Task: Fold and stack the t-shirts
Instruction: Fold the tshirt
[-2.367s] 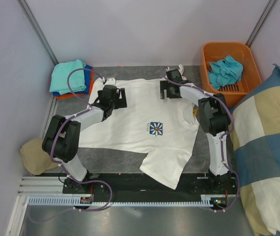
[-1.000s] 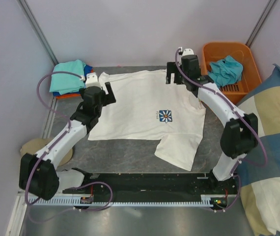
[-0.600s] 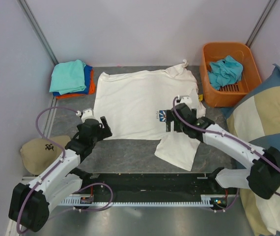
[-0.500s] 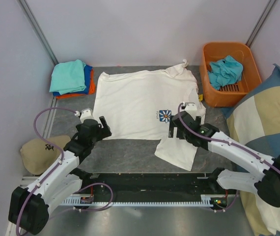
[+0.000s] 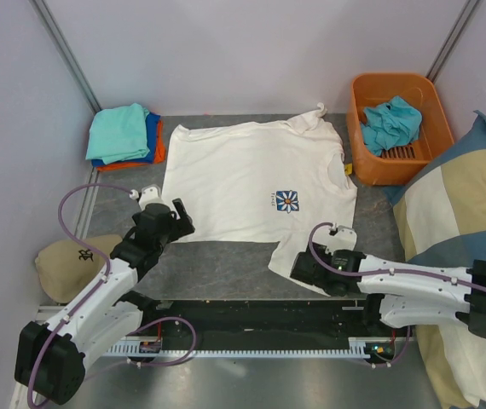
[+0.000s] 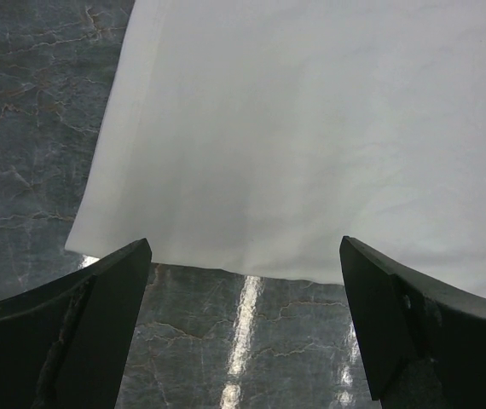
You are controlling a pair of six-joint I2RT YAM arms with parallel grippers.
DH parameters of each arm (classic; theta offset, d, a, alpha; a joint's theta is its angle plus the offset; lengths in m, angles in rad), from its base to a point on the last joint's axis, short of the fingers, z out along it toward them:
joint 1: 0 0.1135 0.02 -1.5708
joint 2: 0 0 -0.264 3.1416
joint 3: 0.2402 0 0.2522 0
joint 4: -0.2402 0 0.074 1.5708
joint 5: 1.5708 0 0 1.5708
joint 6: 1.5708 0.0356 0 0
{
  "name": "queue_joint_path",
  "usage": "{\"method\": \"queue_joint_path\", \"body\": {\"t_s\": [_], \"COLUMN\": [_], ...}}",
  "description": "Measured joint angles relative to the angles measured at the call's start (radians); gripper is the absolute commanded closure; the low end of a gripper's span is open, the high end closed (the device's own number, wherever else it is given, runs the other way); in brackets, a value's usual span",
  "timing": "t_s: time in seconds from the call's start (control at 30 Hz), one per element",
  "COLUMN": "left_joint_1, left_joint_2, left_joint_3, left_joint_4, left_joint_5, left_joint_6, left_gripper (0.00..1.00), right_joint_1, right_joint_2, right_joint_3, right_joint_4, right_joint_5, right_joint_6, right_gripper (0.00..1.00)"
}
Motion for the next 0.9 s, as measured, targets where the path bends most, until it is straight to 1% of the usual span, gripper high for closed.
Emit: {"method": "queue_joint_path", "body": {"t_s": [0.1, 0.3, 0.4, 0.53, 0.7, 0.9], "left_joint_1": [0.0, -0.009, -0.013, -0.023, -0.034, -0.04], "left_joint_2": [0.0, 0.0, 0.0, 0.002, 0.022, 0.034], "left_joint_3": [0.004, 0.01, 0.01, 0.01, 0.01, 0.01], "left_joint_4": [0.0, -0.002, -0.004, -0.006, -0.004, 0.008], "left_joint_5": [0.016, 0.062, 0.093, 0.125, 0.158, 0.182], "left_joint_6": [-0.001, -0.011, -0.017, -0.023, -0.027, -0.027], "left_gripper": [0.0, 0.0, 0.0, 0.0, 0.0, 0.0], "right_joint_1": [0.068, 0.264, 0.32, 0.375, 0.452, 0.493], "right_joint_2": [0.063, 0.175, 0.237, 0.28, 0.284, 0.266], "right_joint_3": [0.001, 0.014, 0.032, 0.05, 0.053, 0.01], "right_joint_4": [-0.035, -0.098, -0.126, -0.182, -0.256, -0.274], "right_joint_5": [0.016, 0.04, 0.048, 0.061, 0.048, 0.021], "right_joint_6": [0.127, 0.388, 0.448, 0.484, 0.504, 0.509], "right_gripper": [0.07, 0.14, 0.18, 0.22, 0.25, 0.29]}}
